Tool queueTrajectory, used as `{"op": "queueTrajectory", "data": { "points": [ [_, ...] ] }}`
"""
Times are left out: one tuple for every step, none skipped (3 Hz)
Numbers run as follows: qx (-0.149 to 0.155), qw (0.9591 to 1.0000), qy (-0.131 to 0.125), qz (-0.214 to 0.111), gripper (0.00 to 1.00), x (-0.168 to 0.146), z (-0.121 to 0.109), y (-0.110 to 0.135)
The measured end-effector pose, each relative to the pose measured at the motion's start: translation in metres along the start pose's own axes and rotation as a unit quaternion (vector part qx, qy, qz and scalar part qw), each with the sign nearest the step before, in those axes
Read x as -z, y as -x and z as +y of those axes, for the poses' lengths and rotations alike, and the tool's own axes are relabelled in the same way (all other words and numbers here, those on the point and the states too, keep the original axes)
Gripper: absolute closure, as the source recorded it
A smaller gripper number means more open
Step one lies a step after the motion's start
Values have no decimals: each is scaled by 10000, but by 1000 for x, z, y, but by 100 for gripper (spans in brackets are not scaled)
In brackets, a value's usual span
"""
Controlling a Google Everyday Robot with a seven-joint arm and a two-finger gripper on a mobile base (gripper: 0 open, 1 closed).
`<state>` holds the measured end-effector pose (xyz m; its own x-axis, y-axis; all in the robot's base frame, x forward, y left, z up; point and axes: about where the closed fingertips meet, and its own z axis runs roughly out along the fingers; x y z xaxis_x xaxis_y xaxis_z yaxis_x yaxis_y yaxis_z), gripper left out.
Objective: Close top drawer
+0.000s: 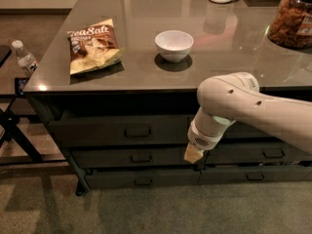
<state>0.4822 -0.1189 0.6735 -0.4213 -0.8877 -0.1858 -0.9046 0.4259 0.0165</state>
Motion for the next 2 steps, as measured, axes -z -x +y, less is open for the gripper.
{"op": "queueTrajectory", "data": {
  "points": [
    [-90, 9999, -137, -3, 87, -6, -12, 7],
    [-100, 9993, -365, 82, 100, -16, -30, 15]
  ]
}}
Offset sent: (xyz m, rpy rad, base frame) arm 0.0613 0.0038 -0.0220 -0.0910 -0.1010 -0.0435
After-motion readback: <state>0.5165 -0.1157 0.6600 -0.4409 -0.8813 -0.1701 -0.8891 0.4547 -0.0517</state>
